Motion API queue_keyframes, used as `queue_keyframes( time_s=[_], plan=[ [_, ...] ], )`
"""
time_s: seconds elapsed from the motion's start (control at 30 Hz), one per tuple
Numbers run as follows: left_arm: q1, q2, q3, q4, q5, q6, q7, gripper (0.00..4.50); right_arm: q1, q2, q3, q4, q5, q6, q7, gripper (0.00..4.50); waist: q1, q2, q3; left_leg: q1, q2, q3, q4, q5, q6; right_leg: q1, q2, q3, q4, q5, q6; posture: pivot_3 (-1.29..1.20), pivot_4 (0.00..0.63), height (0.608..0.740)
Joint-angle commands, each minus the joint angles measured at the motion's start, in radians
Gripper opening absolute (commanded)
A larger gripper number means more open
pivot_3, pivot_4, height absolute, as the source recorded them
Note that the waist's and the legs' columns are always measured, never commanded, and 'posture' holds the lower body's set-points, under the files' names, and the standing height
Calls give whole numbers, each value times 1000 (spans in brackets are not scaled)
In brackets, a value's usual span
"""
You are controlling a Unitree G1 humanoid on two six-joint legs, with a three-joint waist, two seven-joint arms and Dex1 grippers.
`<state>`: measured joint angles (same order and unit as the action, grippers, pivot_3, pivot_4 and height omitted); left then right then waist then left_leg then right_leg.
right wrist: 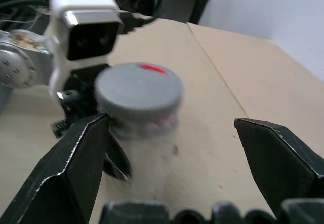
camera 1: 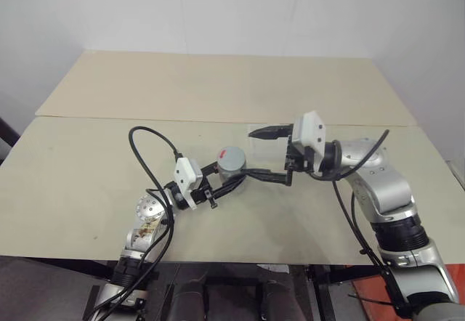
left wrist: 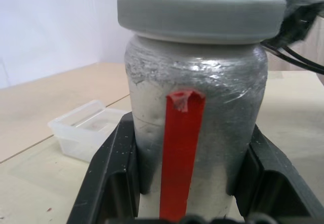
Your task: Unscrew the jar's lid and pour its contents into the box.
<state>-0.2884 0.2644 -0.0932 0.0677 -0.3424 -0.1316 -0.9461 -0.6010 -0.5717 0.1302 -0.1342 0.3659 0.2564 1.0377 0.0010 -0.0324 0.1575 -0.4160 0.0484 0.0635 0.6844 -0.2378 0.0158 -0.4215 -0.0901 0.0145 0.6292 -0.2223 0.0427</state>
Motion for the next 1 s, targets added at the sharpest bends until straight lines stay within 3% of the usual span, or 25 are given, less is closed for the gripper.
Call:
queue_keyframes(
  time_s=[0.03,0.47,0.63,0.83,1.0],
  plan=[
    [-6,-2,-3,-15,-7,-30,-13,1932,-14,-13,-42,10,-7,-37,-2,4476,0,0,0,0,0,0,0,0,0,0,0,0,0,0,0,0,150,740],
    [-6,-2,-4,-12,-2,-31,-15,1932,1,-43,-61,27,-19,-30,7,4476,0,0,0,0,0,0,0,0,0,0,0,0,0,0,0,0,150,740],
    [-12,-11,-1,4,23,-47,17,1932,60,-96,-76,-112,52,61,28,4476,8,0,0,0,0,0,0,0,0,0,0,0,0,0,0,0,150,740],
    [-10,-23,1,3,36,-60,53,1932,150,-41,-68,-355,68,185,-158,4476,6,0,0,0,0,0,0,0,0,0,0,0,0,0,0,0,150,740],
    [-5,-32,2,-3,49,-68,98,1932,196,83,0,-521,-12,308,-415,4476,6,0,0,0,0,-1,0,0,0,0,0,0,0,0,0,0,150,740]
  ],
)
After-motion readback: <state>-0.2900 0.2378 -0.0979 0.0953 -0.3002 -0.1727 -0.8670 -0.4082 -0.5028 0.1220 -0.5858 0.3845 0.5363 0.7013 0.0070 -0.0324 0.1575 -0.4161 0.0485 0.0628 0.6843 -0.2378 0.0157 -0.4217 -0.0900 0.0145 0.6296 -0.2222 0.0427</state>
